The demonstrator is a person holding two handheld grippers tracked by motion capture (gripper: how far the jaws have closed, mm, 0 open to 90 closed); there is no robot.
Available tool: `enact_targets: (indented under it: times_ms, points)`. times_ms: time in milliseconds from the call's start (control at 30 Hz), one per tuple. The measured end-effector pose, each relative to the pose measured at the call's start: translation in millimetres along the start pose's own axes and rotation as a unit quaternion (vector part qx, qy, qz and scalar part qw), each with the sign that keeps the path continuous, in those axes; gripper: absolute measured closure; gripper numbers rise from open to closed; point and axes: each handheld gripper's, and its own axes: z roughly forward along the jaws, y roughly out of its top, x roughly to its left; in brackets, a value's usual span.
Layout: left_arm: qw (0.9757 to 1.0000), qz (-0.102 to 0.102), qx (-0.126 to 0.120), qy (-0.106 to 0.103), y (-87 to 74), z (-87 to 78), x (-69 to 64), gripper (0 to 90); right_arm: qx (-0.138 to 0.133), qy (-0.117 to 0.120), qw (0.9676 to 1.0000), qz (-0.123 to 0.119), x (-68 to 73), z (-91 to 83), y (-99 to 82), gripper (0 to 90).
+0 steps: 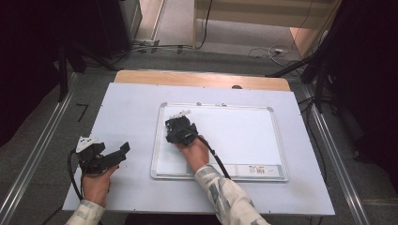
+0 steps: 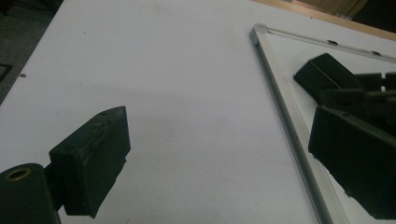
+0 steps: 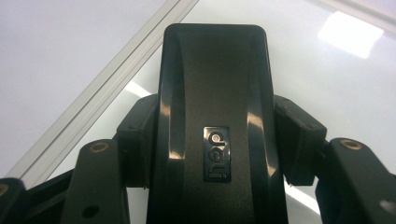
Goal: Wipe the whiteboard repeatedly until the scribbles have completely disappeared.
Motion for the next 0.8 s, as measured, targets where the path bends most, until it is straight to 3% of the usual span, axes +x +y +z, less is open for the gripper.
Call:
enact_targets:
  times_ms: [167,300,367,500,567,667,800]
  points:
    - [1.0,0.004,0.003,0.001,-0.9,0.6,-1.8,6.1,-0.005,0.013,0.9998,-0.013,-0.2,-16.5,-22.5,37.5]
    - [1.0,0.004,0.0,0.002,-1.5,-0.6,-1.9,6.1,-0.009,0.002,1.0,0.0,-13.7,-13.1,-19.6,37.6]
    - [1.0,0.003,0.001,0.001,-1.5,-1.0,-1.1,6.1,-0.011,-0.007,0.9999,-0.001,-11.3,-13.3,-20.1,37.7]
    - [1.0,0.0,0.003,0.002,-0.2,1.7,0.4,6.1,-0.011,0.006,0.9997,-0.019,-1.9,-18.8,-26.7,37.7]
    - [1.0,0.0,0.004,0.004,-0.5,2.2,-0.4,6.1,-0.011,0.011,0.9997,-0.019,-7.6,-16.5,-24.1,37.6]
    - [1.0,0.003,0.0,0.003,-1.6,-1.0,-1.7,6.1,-0.012,-0.006,0.9999,0.01,-27.5,-9.7,-16.4,37.6]
    - [1.0,-0.001,0.003,0.001,-1.1,0.4,1.0,6.1,-0.009,-0.006,0.9999,0.009,-22.1,-13.1,-19.7,37.6]
